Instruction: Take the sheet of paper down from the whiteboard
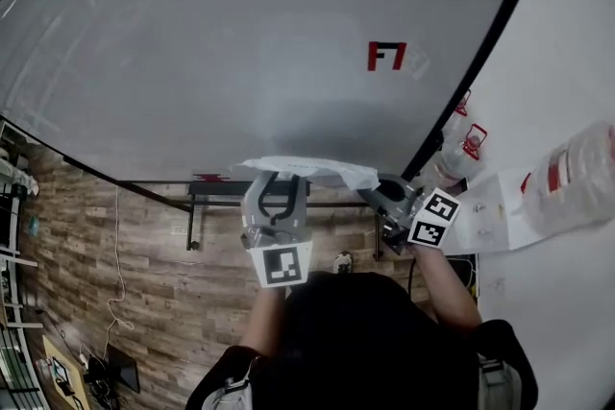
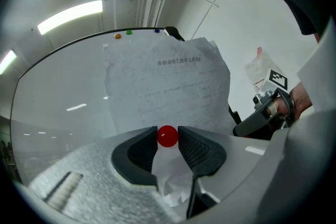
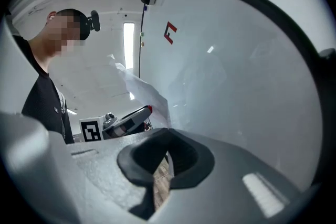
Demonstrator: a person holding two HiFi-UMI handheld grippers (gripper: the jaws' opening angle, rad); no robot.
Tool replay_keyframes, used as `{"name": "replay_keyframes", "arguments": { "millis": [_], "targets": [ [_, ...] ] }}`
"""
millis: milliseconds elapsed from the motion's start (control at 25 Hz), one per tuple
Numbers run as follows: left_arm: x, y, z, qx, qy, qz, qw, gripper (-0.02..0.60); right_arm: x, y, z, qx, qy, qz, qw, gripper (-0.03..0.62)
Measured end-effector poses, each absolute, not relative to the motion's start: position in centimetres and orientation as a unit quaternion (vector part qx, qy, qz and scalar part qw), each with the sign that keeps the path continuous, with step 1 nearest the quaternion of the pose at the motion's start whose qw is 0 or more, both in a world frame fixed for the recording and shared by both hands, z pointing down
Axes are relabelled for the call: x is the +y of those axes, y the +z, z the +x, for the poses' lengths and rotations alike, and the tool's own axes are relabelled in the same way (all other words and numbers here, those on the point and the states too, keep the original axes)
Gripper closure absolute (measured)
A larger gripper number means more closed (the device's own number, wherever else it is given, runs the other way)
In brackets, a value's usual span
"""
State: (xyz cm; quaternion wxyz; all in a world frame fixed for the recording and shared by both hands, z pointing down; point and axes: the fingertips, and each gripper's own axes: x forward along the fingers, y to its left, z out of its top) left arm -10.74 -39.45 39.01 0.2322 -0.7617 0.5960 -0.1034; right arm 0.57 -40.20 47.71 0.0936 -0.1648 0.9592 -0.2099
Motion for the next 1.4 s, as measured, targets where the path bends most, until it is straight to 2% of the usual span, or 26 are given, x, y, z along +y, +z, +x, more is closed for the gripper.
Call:
{"name": "replay_keyframes", "arguments": {
  "millis": [280, 520, 880, 1400],
  "targets": [
    [-33.3, 39.3, -8.6, 0.595, -0.116, -0.764, 0.22, 0.451, -32.2, 49.7, 2.3, 0.955, -0.244, -0.148, 0.075, 0.591],
    [-25.5, 42.8, -7.1, 0.598, -0.133, -0.773, 0.168, 0.451, -25.4, 52.1, 4.3, 0.951, -0.257, -0.161, 0.062, 0.591],
    [-16.1, 45.2, -8.7, 0.638, -0.124, -0.75, 0.125, 0.451, -17.6, 53.5, 4.3, 0.964, -0.219, -0.151, 0.01, 0.591],
    [-10.4, 48.5, -10.7, 0.652, -0.101, -0.75, 0.048, 0.451, -13.4, 53.7, 3.0, 0.972, -0.185, -0.14, -0.02, 0.589]
  ]
}}
